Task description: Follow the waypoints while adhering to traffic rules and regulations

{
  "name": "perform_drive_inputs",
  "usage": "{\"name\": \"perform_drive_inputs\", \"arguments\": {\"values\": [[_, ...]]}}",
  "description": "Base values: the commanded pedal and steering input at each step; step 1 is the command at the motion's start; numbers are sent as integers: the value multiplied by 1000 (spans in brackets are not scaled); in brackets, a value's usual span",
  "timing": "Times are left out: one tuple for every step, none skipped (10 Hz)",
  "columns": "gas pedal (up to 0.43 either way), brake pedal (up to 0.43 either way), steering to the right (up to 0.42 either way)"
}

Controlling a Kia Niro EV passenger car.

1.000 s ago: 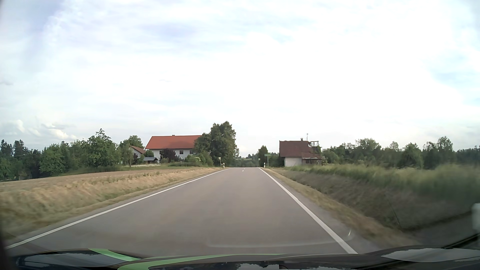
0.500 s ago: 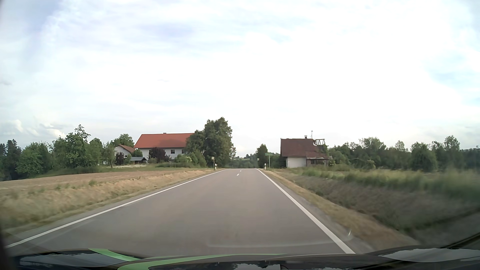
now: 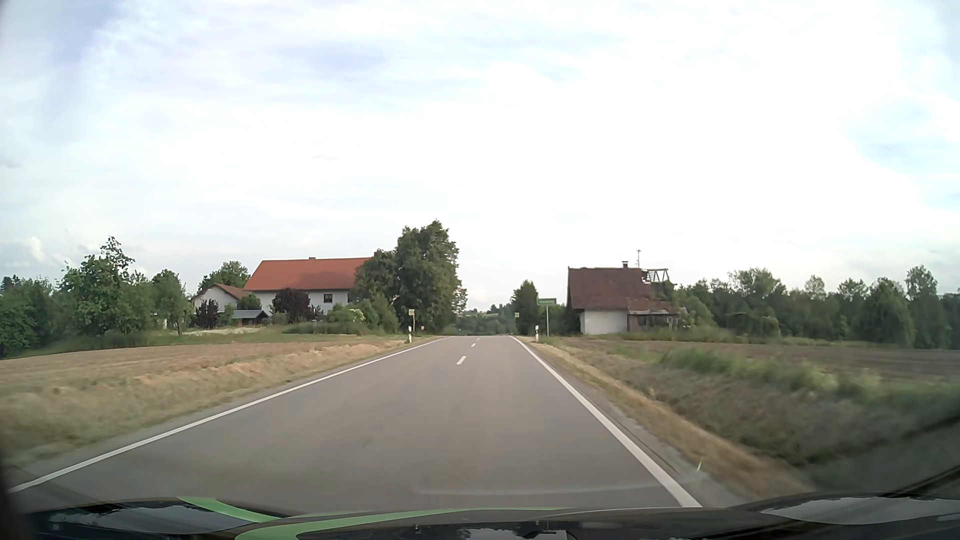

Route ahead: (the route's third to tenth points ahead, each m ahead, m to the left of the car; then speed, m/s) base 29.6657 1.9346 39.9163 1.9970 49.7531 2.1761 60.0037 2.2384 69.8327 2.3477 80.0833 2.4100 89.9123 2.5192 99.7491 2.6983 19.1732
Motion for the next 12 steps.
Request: {"name": "perform_drive_inputs", "arguments": {"values": [[98,0,-3],[98,0,-3],[98,0,-3],[98,0,-3],[98,0,-3],[98,0,-5],[39,0,-7],[0,0,-7],[0,0,-6],[0,0,-4],[0,0,-4],[0,0,-4]]}}
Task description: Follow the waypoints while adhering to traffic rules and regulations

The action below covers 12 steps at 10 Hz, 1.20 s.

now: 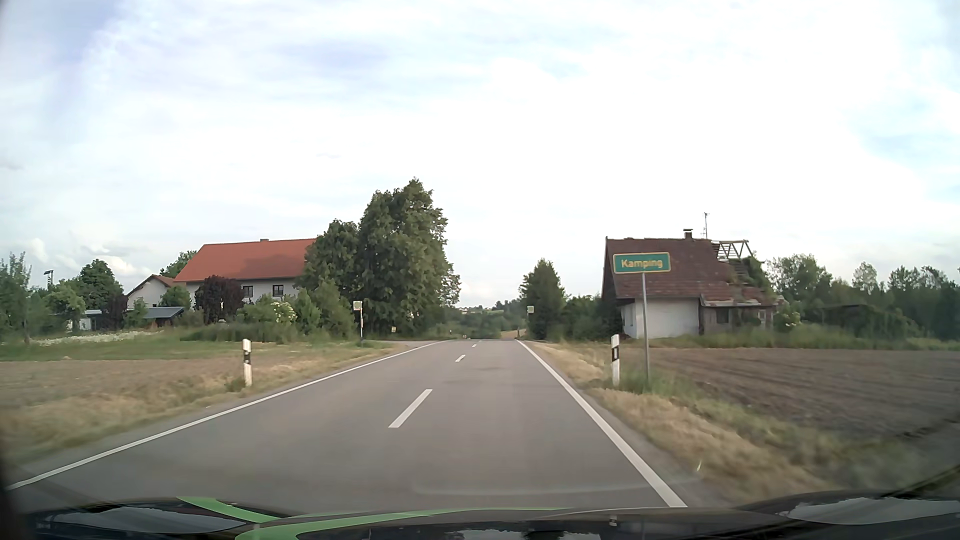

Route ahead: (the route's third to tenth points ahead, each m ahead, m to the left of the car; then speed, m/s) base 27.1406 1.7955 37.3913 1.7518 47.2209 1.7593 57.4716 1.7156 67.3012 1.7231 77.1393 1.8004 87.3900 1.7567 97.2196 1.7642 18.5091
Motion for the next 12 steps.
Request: {"name": "perform_drive_inputs", "arguments": {"values": [[0,0,-3],[0,0,-4],[0,0,-4],[0,0,-3],[0,0,-3],[0,0,-4],[0,0,-3],[0,0,-3],[0,0,-3],[0,0,-3],[0,0,-3],[0,0,-3]]}}
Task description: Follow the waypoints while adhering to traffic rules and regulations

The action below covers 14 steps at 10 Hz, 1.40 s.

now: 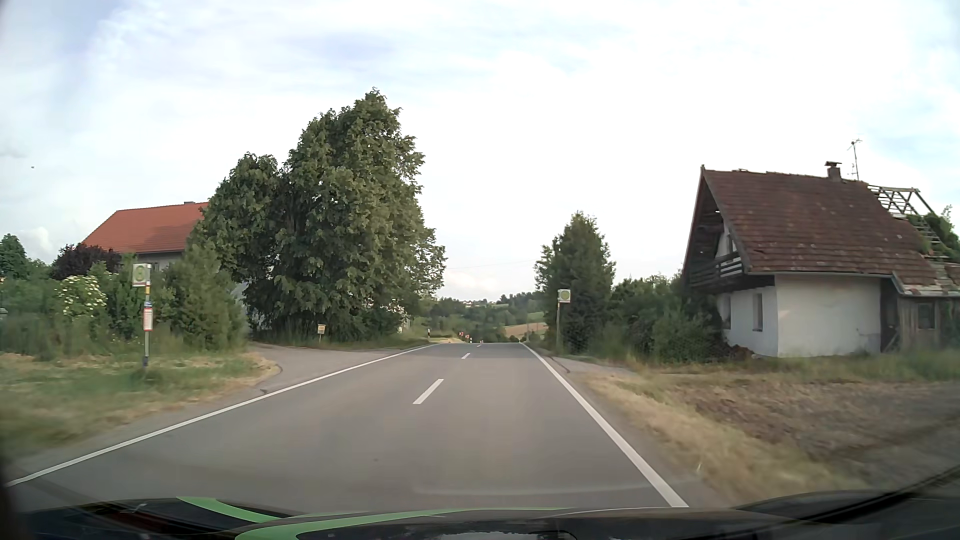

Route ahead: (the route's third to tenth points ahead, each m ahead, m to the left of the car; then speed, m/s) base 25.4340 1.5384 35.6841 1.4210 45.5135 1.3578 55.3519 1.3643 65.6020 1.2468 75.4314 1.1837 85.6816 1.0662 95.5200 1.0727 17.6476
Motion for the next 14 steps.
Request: {"name": "perform_drive_inputs", "arguments": {"values": [[0,0,-3],[0,0,-2],[0,0,-2],[0,0,-2],[0,0,-2],[0,0,-1],[0,0,-1],[0,0,-1],[0,0,-1],[0,0,-1],[0,0,0],[0,0,1],[79,0,1],[87,0,1]]}}
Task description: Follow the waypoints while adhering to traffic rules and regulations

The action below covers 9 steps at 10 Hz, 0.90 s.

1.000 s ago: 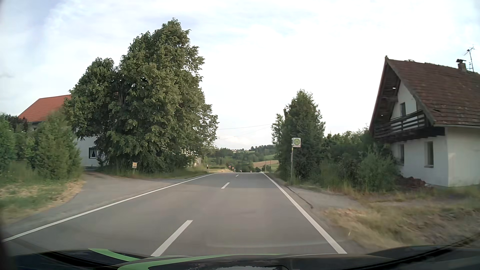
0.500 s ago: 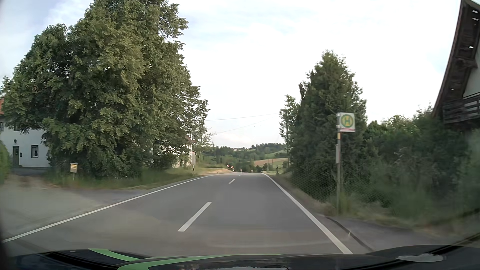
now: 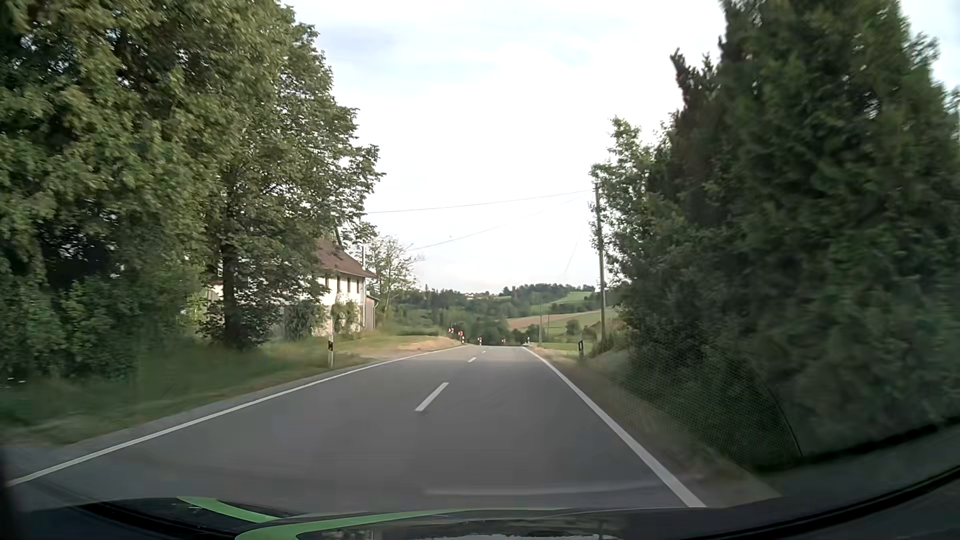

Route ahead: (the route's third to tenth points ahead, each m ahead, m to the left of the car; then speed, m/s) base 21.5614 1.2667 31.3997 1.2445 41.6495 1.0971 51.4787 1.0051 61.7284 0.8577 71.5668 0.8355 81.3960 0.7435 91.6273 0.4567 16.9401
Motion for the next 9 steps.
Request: {"name": "perform_drive_inputs", "arguments": {"values": [[87,0,2],[87,0,4],[87,0,5],[87,0,5],[87,0,4],[87,0,4],[87,0,2],[87,0,2],[87,0,1]]}}
